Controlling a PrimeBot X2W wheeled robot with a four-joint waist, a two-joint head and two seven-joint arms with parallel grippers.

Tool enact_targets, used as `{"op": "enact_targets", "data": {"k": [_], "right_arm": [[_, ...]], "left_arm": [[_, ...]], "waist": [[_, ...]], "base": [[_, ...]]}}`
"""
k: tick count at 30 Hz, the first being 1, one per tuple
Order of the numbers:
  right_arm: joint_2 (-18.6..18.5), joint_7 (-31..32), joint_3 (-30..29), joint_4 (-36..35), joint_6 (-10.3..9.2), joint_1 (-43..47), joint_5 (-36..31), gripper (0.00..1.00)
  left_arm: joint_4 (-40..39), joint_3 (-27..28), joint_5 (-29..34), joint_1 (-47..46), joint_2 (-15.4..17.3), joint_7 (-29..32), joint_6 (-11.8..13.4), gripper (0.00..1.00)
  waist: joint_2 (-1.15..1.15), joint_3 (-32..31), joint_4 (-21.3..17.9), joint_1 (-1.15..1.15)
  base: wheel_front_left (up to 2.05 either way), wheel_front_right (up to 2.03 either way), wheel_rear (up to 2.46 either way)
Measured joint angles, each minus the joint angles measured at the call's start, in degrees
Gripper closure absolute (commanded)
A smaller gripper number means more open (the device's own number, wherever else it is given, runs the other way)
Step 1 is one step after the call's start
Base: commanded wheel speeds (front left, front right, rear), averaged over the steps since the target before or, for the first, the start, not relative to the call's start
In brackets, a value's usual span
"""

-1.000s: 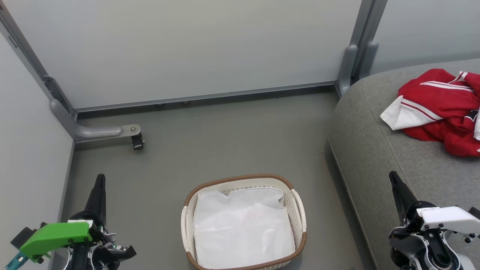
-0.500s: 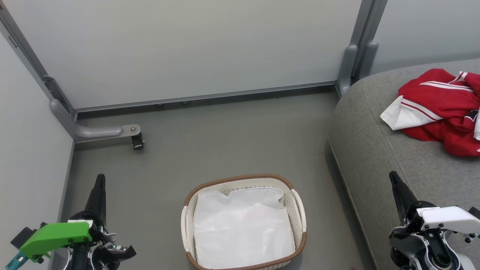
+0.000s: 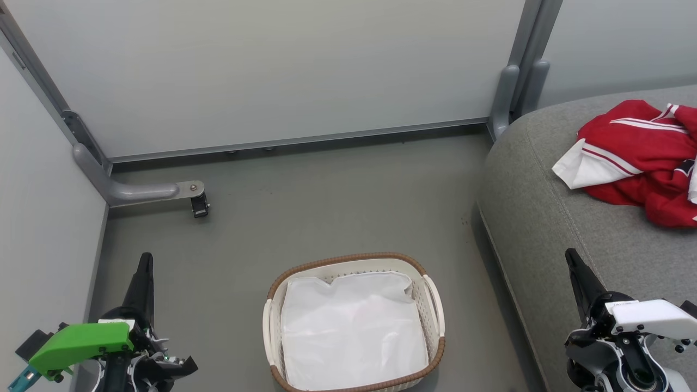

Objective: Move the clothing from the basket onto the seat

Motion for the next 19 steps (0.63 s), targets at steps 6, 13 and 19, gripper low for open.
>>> {"op": "enact_targets", "data": {"k": [6, 13, 19], "right_arm": [[0.0, 0.0, -0.01, 0.0, 0.0, 0.0, 0.0, 1.0], [0.0, 0.04, -0.01, 0.0, 0.0, 0.0, 0.0, 1.0], [0.01, 0.04, -0.02, 0.0, 0.0, 0.0, 0.0, 1.0]], "left_arm": [[-0.01, 0.0, 0.0, 0.0, 0.0, 0.0, 0.0, 1.0], [-0.01, 0.0, 0.0, 0.0, 0.0, 0.0, 0.0, 1.0], [-0.01, 0.0, 0.0, 0.0, 0.0, 0.0, 0.0, 1.0]], "waist": [[0.0, 0.0, 0.0, 0.0], [0.0, 0.0, 0.0, 0.0], [0.0, 0.0, 0.0, 0.0]], "base": [[0.0, 0.0, 0.0], [0.0, 0.0, 0.0], [0.0, 0.0, 0.0]]}}
